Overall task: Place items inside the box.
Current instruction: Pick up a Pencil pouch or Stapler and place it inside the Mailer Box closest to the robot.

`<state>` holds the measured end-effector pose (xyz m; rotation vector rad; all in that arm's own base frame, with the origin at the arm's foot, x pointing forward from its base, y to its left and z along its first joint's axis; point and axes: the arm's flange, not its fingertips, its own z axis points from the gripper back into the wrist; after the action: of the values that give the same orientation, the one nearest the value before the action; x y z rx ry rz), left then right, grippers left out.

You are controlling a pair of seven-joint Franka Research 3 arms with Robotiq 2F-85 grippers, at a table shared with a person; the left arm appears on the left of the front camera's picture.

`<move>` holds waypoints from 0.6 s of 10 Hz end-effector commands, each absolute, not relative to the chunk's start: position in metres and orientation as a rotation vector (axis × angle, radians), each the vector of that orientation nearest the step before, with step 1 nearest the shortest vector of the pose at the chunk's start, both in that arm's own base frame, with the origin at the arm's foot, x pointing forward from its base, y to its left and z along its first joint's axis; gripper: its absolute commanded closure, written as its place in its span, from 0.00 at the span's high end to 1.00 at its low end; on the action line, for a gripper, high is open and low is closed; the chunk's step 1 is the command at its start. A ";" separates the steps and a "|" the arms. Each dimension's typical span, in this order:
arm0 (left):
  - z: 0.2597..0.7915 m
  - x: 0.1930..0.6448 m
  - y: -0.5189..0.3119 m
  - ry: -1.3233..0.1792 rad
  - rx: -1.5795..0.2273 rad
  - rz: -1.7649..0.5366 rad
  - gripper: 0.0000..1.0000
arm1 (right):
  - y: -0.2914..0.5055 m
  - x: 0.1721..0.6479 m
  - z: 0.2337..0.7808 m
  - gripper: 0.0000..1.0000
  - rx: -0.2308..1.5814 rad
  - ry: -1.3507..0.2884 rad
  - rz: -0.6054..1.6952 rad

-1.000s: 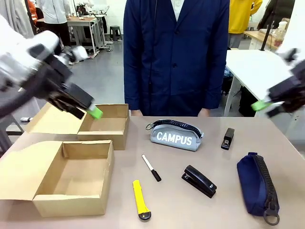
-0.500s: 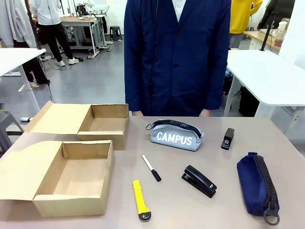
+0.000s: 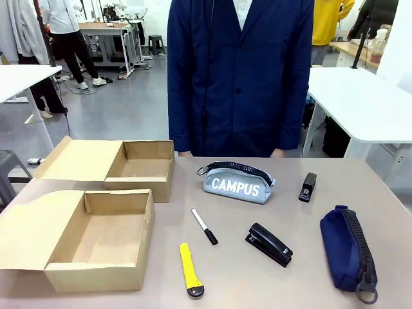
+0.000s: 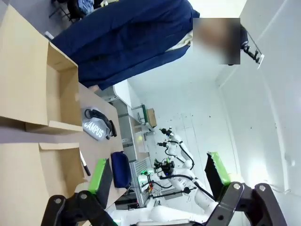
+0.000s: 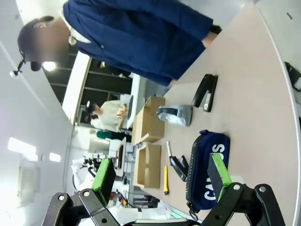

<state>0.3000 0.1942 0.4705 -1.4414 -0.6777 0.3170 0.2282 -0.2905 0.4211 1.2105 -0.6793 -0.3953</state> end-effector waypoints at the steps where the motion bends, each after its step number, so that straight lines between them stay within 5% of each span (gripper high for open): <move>1: 0.484 0.280 0.198 -0.666 -1.411 0.277 1.00 | -0.289 0.226 0.430 1.00 1.199 -0.697 -0.353; 6: 0.484 0.280 0.198 -0.666 -1.411 0.277 1.00 | -0.286 0.226 0.430 1.00 1.197 -0.665 -0.374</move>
<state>0.2799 0.1980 0.4825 -1.4082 -0.6652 0.2878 0.2238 -0.2872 0.4293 1.1949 -0.6645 -0.3790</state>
